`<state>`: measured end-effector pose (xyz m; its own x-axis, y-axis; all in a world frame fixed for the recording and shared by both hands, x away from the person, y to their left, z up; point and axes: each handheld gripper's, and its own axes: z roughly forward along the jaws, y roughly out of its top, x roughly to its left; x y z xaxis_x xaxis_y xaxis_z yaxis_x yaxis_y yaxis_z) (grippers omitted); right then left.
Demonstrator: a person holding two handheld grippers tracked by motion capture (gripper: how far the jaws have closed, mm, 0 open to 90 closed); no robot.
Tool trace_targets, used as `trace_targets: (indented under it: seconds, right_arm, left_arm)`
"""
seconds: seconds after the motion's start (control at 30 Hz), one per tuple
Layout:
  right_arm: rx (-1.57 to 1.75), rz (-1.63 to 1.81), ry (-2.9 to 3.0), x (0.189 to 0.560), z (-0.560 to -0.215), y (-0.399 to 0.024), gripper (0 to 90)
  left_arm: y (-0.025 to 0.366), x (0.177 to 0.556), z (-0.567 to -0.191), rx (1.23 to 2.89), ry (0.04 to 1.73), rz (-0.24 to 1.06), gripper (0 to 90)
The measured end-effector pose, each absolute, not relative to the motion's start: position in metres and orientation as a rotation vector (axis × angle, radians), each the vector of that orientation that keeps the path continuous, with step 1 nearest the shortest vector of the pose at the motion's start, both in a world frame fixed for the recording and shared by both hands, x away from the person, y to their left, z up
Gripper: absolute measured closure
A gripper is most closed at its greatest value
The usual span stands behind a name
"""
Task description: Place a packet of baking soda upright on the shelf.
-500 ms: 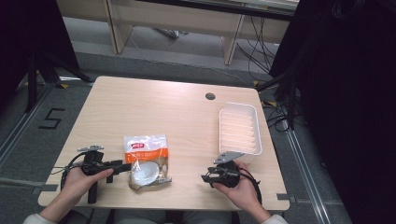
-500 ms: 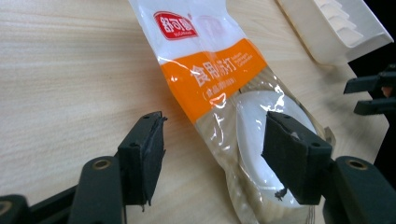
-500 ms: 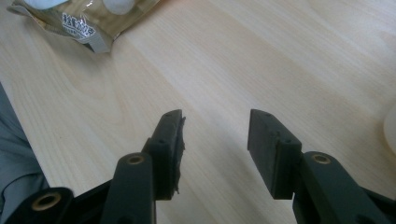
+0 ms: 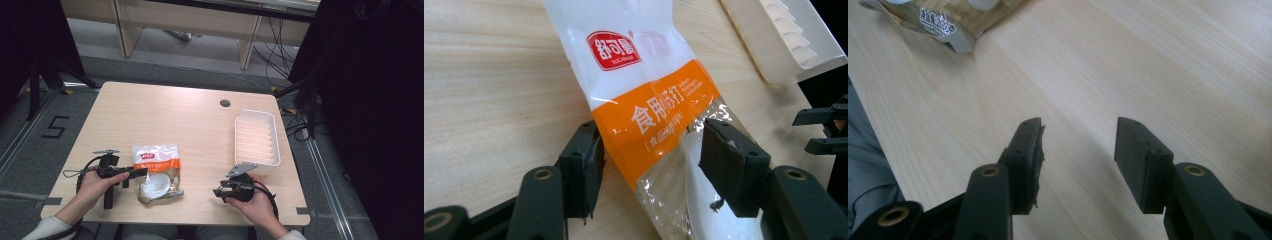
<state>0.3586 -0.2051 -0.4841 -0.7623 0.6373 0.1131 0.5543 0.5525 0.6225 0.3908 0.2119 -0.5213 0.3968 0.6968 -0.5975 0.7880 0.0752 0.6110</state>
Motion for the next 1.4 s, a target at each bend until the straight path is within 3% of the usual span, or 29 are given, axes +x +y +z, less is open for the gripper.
trace_targets:
  seconds: [0.7,0.93,1.2,1.4]
  right_arm:
    - [1.018,1.04,2.648,0.358,-0.487,-0.2,54.3]
    - [1.01,1.017,2.657,0.358,-0.487,-0.2,54.3]
    - [1.0,0.981,2.675,0.357,-0.485,-0.2,54.6]
    - [0.982,1.007,2.648,0.358,-0.49,-0.199,54.7]
  left_arm:
    - [0.209,0.402,-0.53,1.604,1.352,-0.213,51.7]
    - [0.208,0.403,-0.53,1.644,1.301,-0.183,61.5]
    - [0.207,0.399,-0.523,1.7,1.213,-0.119,86.4]
    - [0.205,0.396,-0.516,1.69,1.138,-0.101,88.9]
